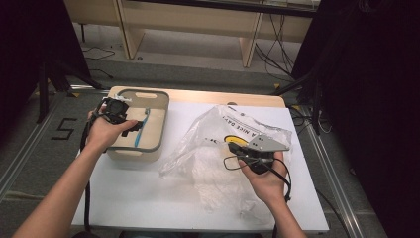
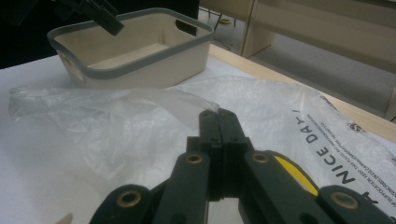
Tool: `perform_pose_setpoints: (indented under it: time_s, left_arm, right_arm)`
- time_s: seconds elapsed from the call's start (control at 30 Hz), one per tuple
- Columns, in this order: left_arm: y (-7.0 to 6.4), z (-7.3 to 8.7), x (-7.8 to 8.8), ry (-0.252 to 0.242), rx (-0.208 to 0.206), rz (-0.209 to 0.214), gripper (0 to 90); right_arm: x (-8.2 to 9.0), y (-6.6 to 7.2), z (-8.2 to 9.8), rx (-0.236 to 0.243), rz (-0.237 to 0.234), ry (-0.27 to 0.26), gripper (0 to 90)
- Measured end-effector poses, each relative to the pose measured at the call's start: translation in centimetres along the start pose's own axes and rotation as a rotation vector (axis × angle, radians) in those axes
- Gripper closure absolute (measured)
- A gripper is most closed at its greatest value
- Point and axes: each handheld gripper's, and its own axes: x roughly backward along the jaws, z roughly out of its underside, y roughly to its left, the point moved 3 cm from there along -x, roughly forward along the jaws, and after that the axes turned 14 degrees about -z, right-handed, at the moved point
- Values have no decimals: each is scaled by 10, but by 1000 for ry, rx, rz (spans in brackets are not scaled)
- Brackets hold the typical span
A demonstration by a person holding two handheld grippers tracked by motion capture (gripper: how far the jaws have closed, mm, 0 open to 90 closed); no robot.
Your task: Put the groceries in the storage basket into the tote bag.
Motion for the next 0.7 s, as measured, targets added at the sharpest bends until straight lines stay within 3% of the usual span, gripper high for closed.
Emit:
perform_pose_setpoints:
  time_s: [0.17, 0.7]
  left_arm:
    - [-3, -8, -17, 44, -20, -5, 315]
    - [-8, -13, -68, 180, -4, -41, 334]
  right_arm:
    - [-1, 0, 0, 3, -2, 4, 900]
    - [-1, -1, 1, 1, -3, 3, 900]
